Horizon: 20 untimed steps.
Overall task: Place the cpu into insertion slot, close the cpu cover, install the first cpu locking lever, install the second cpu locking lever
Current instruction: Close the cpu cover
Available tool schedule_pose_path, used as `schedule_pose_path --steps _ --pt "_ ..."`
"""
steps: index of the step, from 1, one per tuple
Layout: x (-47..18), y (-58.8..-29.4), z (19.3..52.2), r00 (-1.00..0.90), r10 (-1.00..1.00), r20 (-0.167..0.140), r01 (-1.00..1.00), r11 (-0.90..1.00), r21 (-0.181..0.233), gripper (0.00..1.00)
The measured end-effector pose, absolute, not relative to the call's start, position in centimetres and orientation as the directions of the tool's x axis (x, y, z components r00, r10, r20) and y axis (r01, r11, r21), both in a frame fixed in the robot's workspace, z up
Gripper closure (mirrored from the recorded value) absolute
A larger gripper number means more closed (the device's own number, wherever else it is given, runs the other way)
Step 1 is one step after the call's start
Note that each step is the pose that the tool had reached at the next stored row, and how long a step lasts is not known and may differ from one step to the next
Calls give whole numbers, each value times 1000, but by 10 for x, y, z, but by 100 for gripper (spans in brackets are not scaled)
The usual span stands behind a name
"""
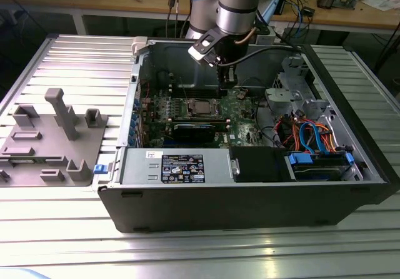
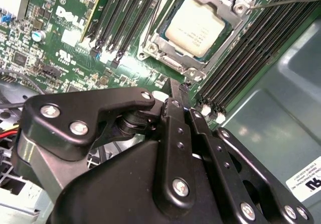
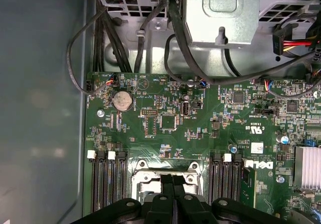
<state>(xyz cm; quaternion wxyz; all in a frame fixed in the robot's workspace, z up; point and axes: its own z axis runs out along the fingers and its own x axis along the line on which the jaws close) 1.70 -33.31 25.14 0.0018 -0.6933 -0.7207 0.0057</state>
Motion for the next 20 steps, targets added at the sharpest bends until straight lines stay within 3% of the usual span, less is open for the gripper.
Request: schedule_pose_path --steps 4,8,20 --pt "17 -333 251 -39 999 -5 999 39 -23 89" --pt "15 -333 249 -39 999 -6 999 39 0 89" --pt "-8 -334 241 -39 999 -6 999 39 1 89"
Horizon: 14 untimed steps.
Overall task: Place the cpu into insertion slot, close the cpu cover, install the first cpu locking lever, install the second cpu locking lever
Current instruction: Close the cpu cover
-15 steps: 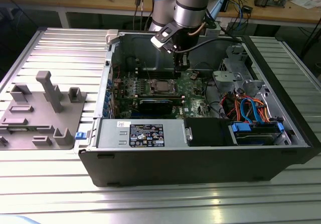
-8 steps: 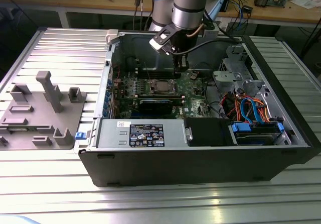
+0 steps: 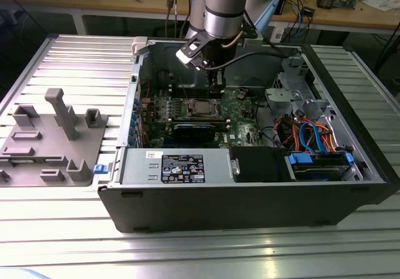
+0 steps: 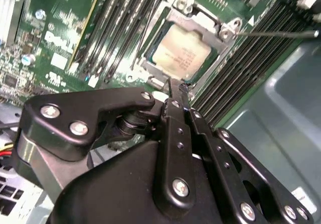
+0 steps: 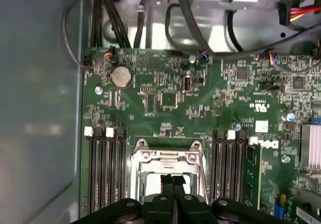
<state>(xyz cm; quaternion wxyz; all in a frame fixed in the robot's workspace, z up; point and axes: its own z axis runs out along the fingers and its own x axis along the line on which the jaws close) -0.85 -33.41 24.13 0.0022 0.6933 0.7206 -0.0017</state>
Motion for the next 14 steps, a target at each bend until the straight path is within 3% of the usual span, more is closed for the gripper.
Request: schedule_pose_path --steps 14 --pt "-42 -334 226 -43 999 -3 999 43 4 89"
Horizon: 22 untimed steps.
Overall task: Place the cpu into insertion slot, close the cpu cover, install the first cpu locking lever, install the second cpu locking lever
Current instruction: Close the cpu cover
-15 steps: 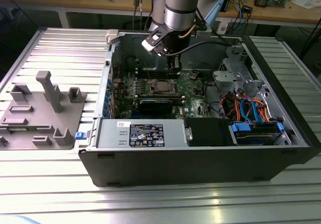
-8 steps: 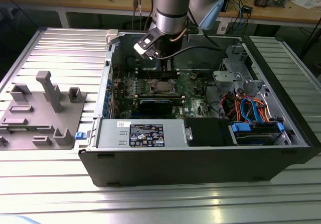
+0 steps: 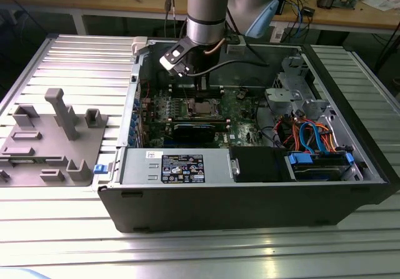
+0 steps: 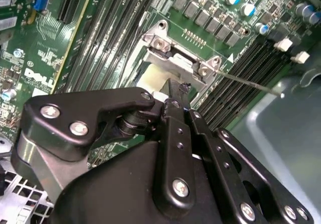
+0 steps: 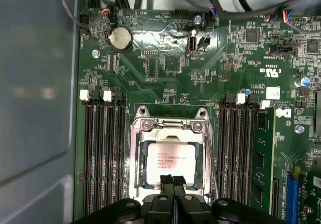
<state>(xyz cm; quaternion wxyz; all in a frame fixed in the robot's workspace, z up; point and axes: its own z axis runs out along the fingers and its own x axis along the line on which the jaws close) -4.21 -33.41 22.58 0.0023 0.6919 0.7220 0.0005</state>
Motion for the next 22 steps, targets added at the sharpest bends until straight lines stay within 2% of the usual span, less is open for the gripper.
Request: schedule_pose_path --steps 22 --pt "-51 -334 205 -50 999 -3 999 50 6 89"
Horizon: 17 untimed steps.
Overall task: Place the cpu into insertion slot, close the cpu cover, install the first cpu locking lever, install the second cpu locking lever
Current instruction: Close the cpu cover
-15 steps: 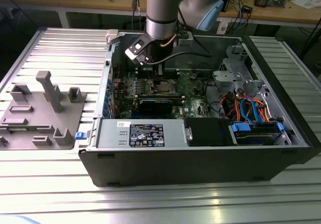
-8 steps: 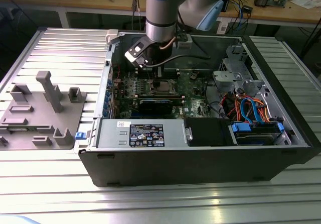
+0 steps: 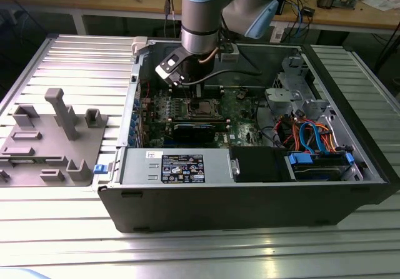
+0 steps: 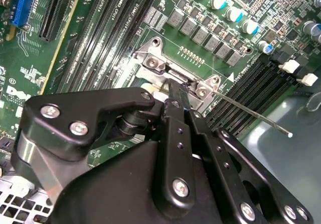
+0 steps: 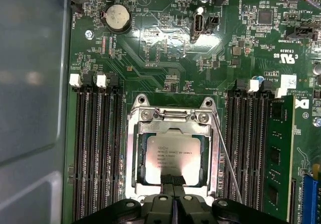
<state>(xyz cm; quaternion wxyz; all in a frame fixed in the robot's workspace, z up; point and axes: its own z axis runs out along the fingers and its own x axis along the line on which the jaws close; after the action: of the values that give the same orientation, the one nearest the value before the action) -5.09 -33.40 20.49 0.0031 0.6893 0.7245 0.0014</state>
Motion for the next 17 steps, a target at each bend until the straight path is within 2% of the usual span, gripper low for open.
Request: schedule_pose_path --steps 17 --pt "-36 -334 212 -50 999 -4 999 50 6 89"
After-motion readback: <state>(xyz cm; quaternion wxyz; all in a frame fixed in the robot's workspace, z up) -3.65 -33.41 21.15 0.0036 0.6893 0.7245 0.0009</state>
